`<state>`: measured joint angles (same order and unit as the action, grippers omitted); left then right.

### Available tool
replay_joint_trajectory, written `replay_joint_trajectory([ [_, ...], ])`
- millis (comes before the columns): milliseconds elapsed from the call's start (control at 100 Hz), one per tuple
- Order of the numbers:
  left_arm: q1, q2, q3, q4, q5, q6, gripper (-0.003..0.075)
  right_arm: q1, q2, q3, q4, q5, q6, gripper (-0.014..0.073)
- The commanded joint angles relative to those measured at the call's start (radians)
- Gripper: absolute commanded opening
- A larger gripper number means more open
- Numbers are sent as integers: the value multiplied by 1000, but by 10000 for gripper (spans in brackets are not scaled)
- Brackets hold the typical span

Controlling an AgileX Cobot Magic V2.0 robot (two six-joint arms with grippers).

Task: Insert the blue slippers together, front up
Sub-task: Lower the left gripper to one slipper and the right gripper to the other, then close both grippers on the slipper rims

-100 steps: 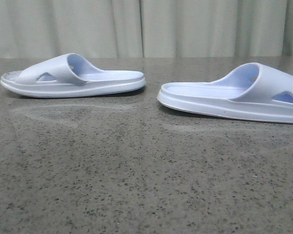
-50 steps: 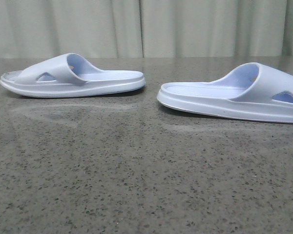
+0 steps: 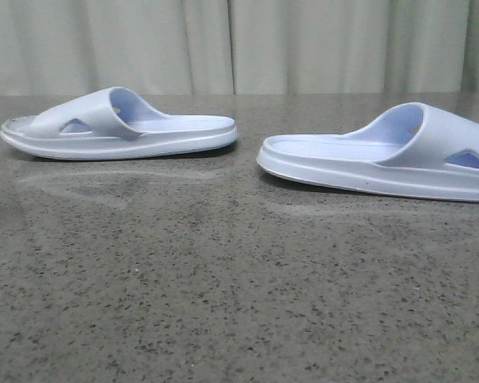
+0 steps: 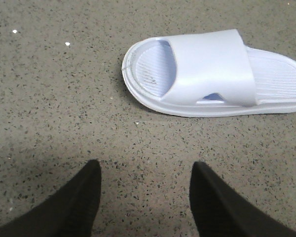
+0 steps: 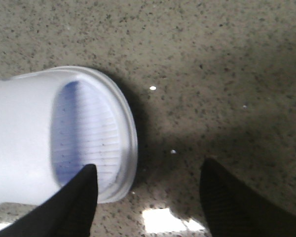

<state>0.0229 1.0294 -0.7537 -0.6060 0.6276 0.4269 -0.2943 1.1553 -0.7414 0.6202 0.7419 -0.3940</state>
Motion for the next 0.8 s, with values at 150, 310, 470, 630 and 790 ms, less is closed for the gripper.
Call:
replay_joint_trajectory([
  [150, 14, 34, -49, -187, -42, 133, 360, -110, 111, -60, 304, 104, -244, 388],
  [310, 16, 71, -77, -217, -14, 153, 360, -152, 196, -60, 440, 197, -349, 347],
  [470, 16, 108, -118, -243, 8, 175, 360, -154, 261, -68, 468, 251, -391, 306],
  [630, 16, 148, -150, -252, 30, 177, 360, -154, 319, -97, 489, 309, -405, 162],
  [790, 16, 220, -171, -285, 38, 177, 360, -154, 336, -107, 492, 327, -405, -105],
])
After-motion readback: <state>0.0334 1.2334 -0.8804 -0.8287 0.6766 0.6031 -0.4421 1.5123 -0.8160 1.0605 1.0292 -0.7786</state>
